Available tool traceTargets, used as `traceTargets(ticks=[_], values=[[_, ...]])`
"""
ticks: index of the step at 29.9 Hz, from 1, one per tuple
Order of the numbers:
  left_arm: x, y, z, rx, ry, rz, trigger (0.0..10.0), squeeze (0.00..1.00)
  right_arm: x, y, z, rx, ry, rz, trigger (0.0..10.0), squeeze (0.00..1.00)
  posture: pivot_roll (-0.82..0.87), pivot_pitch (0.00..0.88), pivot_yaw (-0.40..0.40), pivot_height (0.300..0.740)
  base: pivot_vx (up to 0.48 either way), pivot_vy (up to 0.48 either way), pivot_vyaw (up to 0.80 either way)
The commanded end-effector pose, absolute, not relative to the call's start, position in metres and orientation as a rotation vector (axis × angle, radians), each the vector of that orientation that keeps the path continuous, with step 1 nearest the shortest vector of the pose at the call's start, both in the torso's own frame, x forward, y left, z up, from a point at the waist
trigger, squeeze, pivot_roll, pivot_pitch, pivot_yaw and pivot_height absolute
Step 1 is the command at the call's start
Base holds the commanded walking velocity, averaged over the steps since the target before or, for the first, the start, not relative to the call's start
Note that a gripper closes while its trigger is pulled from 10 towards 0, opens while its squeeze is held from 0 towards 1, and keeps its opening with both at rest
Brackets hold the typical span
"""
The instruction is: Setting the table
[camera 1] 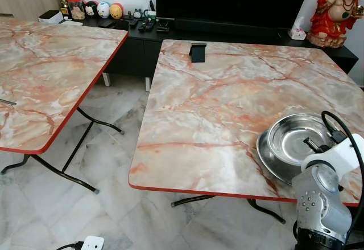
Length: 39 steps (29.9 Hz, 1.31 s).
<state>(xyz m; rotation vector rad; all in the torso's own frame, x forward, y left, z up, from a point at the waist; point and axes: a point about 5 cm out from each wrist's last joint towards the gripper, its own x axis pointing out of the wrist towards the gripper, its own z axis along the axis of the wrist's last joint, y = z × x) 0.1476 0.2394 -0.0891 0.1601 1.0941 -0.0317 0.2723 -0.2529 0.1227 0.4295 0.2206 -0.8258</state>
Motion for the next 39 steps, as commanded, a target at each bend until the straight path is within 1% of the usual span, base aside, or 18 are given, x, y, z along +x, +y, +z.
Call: traceTargets(ticks=[1,15,26,39], values=[[0.146,0.238,-0.09,0.146,1.099,-0.026,10.0,0.0,0.268,-0.259,0.127,0.432,0.201,-0.855,10.0,0.0,0.1,0.0,-0.082,0.707,0.0,0.0,0.0],[0.147,0.239,-0.09,0.153,1.096,-0.025,10.0,0.0,0.274,-0.255,0.117,0.454,0.241,-0.84,10.0,0.0,0.1,0.0,-0.076,0.707,0.0,0.0,0.0],[0.146,0.239,-0.09,0.165,1.098,-0.034,10.0,0.0,0.279,-0.26,0.112,0.455,0.257,-0.828,10.0,0.0,0.09,0.0,-0.073,0.707,0.0,0.0,0.0],[0.146,0.24,-0.089,0.172,1.096,-0.039,10.0,0.0,0.284,-0.254,0.108,0.474,0.271,-0.799,10.0,0.0,0.1,0.0,-0.069,0.707,0.0,0.0,0.0]])
